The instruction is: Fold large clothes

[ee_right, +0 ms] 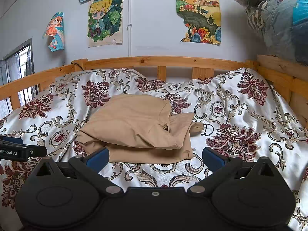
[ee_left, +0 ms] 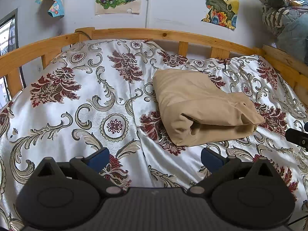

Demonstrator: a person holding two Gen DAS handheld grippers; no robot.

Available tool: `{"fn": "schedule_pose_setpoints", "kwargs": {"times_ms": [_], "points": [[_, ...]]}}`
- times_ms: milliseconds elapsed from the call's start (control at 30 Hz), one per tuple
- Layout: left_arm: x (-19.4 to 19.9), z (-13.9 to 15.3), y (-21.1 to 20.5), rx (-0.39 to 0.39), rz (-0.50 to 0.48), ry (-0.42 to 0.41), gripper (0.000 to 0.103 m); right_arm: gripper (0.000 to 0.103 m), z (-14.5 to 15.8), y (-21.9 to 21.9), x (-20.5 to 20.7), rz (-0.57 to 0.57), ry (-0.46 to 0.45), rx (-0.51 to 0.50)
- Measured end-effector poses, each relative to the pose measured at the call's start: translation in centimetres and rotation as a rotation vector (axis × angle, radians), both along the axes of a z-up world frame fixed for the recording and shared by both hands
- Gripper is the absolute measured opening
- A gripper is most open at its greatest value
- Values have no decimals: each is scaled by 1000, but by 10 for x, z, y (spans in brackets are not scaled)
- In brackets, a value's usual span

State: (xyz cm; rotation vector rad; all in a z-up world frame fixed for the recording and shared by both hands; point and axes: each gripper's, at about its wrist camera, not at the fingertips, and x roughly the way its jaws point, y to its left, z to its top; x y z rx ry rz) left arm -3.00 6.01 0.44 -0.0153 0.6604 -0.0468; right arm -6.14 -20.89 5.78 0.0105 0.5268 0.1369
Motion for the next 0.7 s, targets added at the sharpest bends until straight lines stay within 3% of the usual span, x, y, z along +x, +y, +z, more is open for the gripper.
{"fn": "schedule_pose_setpoints", "kwargs": {"times_ms": [267, 433, 700], "points": [[0, -2, 1, -5, -5, 5, 102, 102, 0, 0, 0, 1, 2, -1], [2, 0, -5, 55, -38, 30, 102, 102, 0, 0, 1, 1, 2, -1], [-3, 3, -7, 79, -37, -16, 102, 102, 0, 0, 1, 1, 3, -1]]}}
